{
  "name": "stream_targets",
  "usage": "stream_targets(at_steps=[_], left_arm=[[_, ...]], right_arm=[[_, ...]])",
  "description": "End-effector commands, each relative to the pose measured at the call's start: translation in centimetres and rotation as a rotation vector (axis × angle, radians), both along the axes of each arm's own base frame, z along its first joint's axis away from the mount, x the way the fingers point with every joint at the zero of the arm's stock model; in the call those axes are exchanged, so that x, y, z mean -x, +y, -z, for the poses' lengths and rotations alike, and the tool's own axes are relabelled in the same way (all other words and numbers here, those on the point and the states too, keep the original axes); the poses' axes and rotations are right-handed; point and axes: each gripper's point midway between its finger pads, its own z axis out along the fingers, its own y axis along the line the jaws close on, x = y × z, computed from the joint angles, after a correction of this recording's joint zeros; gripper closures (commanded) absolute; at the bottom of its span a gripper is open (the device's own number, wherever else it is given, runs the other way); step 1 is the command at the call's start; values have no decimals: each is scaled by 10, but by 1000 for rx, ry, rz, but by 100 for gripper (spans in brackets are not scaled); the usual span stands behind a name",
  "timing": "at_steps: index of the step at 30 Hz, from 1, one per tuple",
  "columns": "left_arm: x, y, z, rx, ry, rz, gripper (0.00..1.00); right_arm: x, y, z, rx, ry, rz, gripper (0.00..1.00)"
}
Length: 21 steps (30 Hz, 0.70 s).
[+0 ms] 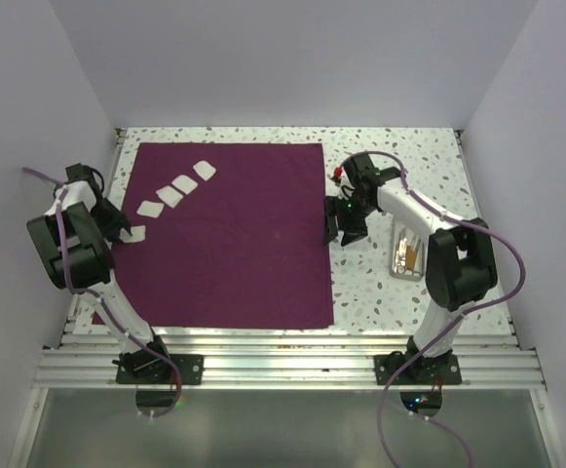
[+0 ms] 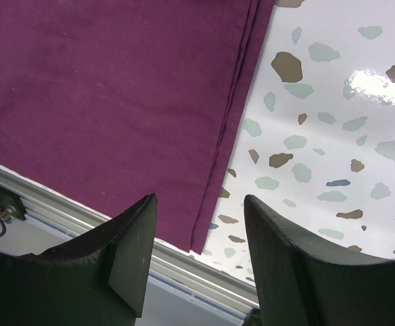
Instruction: Prepare the surgical pack
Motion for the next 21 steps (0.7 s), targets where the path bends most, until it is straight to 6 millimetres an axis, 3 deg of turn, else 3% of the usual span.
stream_targets(at_steps=[1, 10, 14, 16, 21], left_arm=[[-21, 3, -24, -65, -71, 52, 64], [-38, -13, -38, -227, -5, 168, 67], [-32, -17, -29, -241, 46, 184, 64], [-30, -19, -23, -247, 75, 204, 57], [-21, -26, -11, -249, 116, 230, 55]], right_arm=[[-2, 6, -3, -29, -1, -30, 42], [-2, 7, -4, -30, -4, -33, 42], [0, 6, -5, -28, -7, -32, 42], [1, 5, -5, -27, -7, -30, 42], [3, 5, -5, -32, -12, -21, 42]])
